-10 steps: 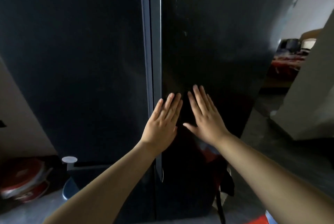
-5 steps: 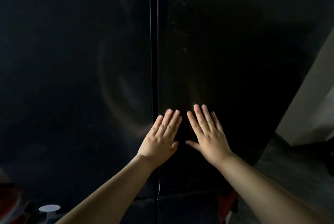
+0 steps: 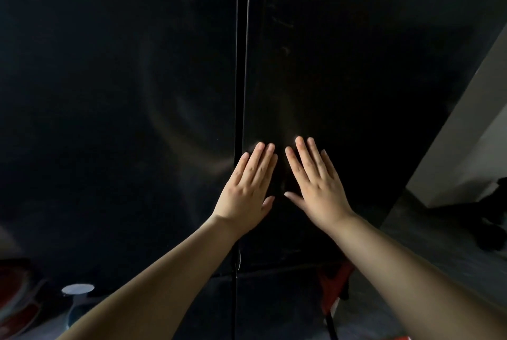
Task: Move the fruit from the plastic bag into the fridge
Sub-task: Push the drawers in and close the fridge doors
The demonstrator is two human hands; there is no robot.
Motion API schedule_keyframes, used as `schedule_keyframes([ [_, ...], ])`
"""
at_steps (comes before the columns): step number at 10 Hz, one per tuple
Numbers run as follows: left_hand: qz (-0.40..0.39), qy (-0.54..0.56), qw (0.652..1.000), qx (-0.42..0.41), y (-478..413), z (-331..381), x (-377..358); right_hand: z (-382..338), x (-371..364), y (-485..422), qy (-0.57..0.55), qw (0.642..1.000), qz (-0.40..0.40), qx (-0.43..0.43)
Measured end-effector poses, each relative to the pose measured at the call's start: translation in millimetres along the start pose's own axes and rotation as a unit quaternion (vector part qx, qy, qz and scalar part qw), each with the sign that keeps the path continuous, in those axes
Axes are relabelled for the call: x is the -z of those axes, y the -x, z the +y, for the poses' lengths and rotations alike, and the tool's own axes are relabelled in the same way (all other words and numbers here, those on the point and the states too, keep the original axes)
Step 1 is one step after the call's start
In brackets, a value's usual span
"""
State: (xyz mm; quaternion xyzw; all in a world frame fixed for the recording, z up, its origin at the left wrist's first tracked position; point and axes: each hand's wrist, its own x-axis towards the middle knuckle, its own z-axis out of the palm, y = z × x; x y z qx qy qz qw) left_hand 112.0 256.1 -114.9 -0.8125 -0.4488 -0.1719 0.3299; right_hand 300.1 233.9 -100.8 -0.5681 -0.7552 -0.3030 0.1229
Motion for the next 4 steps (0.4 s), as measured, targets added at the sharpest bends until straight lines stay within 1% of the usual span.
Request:
schedule_keyframes([
  [1,-0.066,0.025,0.997,0.017,4.7,3.7,26.2,-5.5,17.7,3.7,-0.028,0.999,-0.032,-0.013],
  [2,-0.156,0.069,0.985,0.03,11.1,6.5,55.5,-10.1,42.5,6.9,-0.05,0.995,-0.084,-0.015],
  [3,-0.242,0.133,0.956,0.101,25.7,11.8,90.2,-7.3,66.1,21.2,-0.083,0.988,-0.128,-0.013],
  [4,-0.272,0.173,0.932,0.165,44.6,19.3,125.0,0.6,93.5,51.6,-0.109,0.985,-0.136,0.007],
])
